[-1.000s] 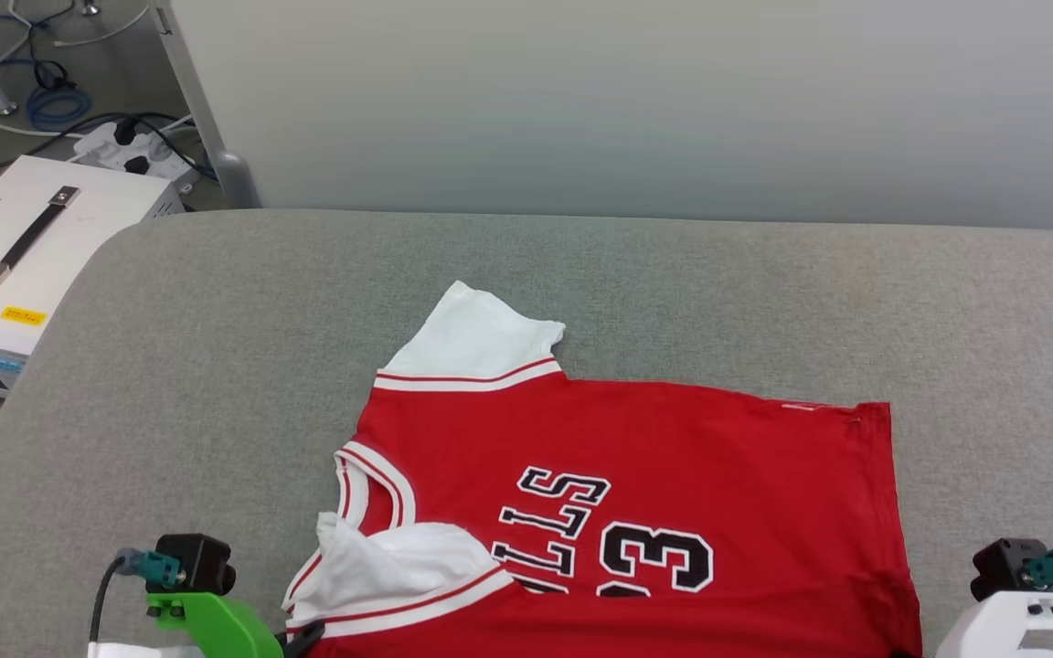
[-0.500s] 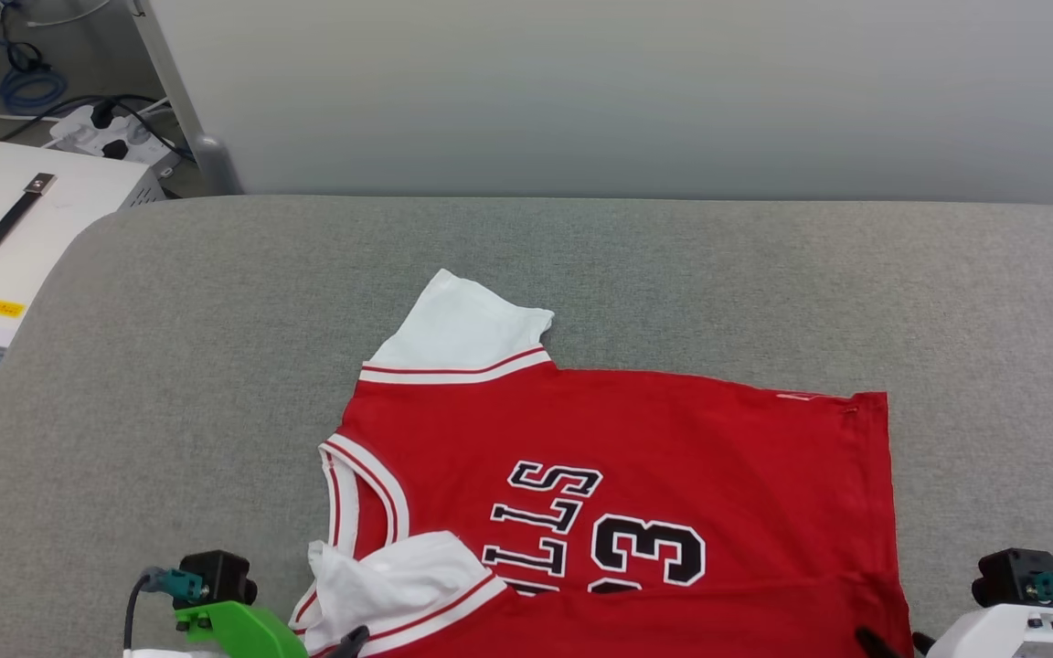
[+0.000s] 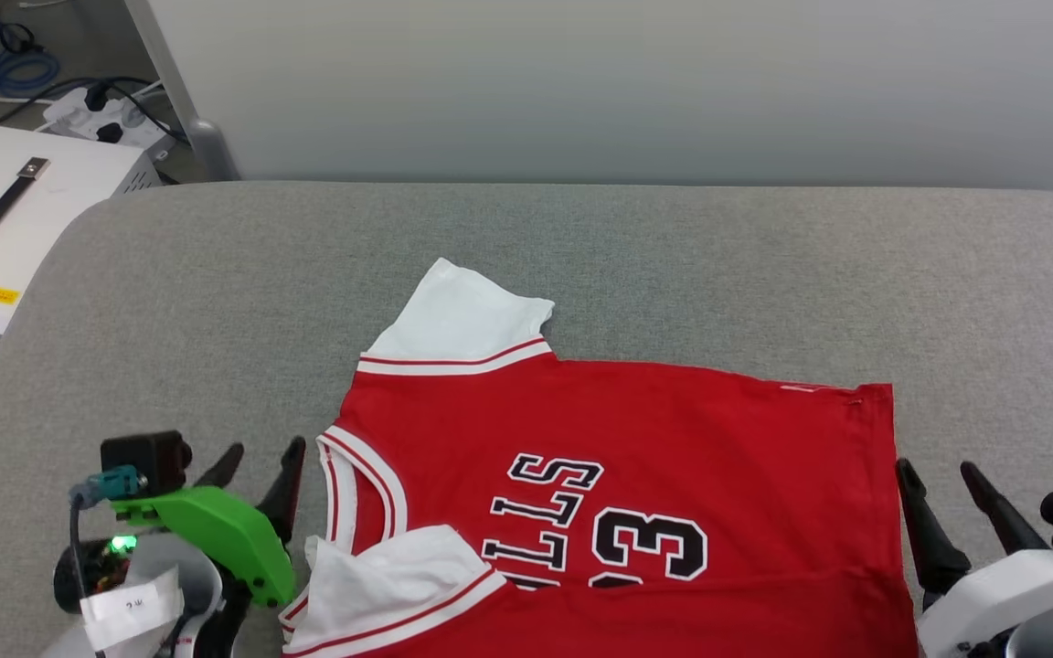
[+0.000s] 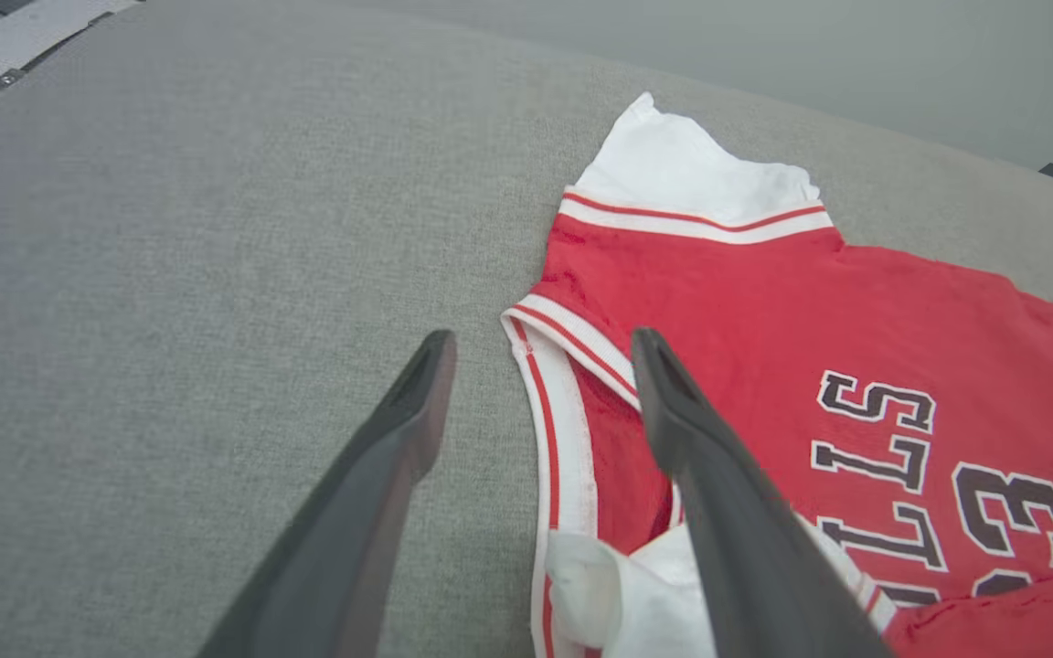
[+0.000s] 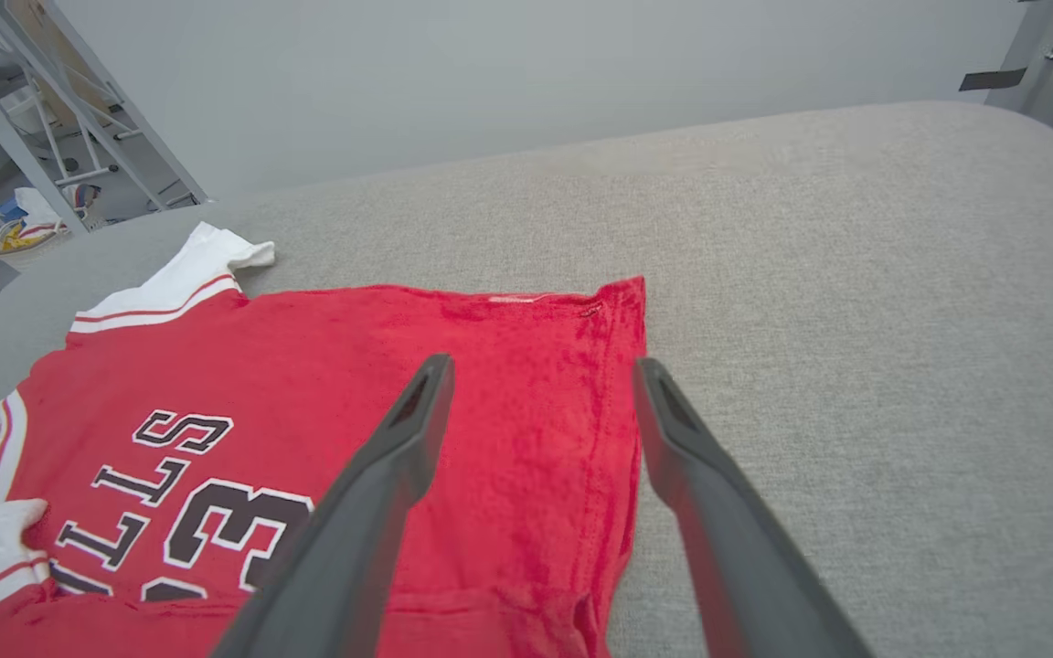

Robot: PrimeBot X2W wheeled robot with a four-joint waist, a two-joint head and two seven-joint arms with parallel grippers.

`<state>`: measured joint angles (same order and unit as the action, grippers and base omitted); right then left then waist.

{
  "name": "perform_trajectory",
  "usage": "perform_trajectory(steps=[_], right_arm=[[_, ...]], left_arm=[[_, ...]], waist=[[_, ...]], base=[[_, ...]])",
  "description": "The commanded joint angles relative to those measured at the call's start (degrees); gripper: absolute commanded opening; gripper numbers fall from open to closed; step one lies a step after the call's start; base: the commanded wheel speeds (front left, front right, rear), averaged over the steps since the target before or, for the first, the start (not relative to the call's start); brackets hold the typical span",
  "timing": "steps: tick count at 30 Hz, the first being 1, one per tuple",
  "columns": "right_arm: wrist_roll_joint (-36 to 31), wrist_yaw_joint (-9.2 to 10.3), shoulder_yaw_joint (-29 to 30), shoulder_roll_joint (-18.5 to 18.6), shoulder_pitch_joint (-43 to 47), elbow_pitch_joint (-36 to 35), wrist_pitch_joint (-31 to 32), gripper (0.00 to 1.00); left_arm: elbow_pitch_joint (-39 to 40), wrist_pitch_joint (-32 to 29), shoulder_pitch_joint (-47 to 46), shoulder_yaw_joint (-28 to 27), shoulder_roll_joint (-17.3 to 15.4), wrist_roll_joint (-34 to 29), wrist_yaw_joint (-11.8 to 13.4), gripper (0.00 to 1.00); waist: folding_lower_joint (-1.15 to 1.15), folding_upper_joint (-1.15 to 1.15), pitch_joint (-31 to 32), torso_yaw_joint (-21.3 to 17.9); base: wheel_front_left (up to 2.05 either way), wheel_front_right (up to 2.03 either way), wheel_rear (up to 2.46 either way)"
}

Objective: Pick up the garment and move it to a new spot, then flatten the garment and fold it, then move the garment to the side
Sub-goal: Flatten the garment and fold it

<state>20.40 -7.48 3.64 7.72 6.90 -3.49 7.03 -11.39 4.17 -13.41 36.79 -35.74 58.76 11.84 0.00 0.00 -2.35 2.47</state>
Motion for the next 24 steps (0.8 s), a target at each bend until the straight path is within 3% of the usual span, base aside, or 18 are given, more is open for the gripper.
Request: perform_trajectory(steps=[1,6,14,24], right_arm=[[-0.53,-0.01,-0.17,-0.05,-1.60,-1.02,-1.78,1.00],[-2.44,-0.01,0.08,0.27,-4.56,-3.59,-5.09,1.00],[-4.92,-0.01,0.76,0.28,-10.13,-6.80,-4.50,1.00],[-5.35,-0.01,0.79,-0.14,-14.93,-7.68,-4.16,1.00]], left_arm=[[0.05,1.31,-1.98,-0.69,0.39,-1.09,0.69,1.00],[-1.73,3.41,-8.02,-1.87,0.98,-3.35,0.67,1.00],[-8.26,-0.75,-22.12,-1.50,1.95,-4.82,-3.81,1.00],[-20.96,-18.98,-40.81,1.41,0.97,-2.20,-14.95,1.00]], waist=[[0.00,0.00,-1.42,-0.40],[0.00,0.00,-5.52,-1.53],[0.00,0.00,-14.19,-4.33],[0.00,0.00,-21.55,-9.64]], base=[[0.00,0.00,0.00],[0.00,0.00,0.00],[0.00,0.00,0.00],[0.00,0.00,0.00]])
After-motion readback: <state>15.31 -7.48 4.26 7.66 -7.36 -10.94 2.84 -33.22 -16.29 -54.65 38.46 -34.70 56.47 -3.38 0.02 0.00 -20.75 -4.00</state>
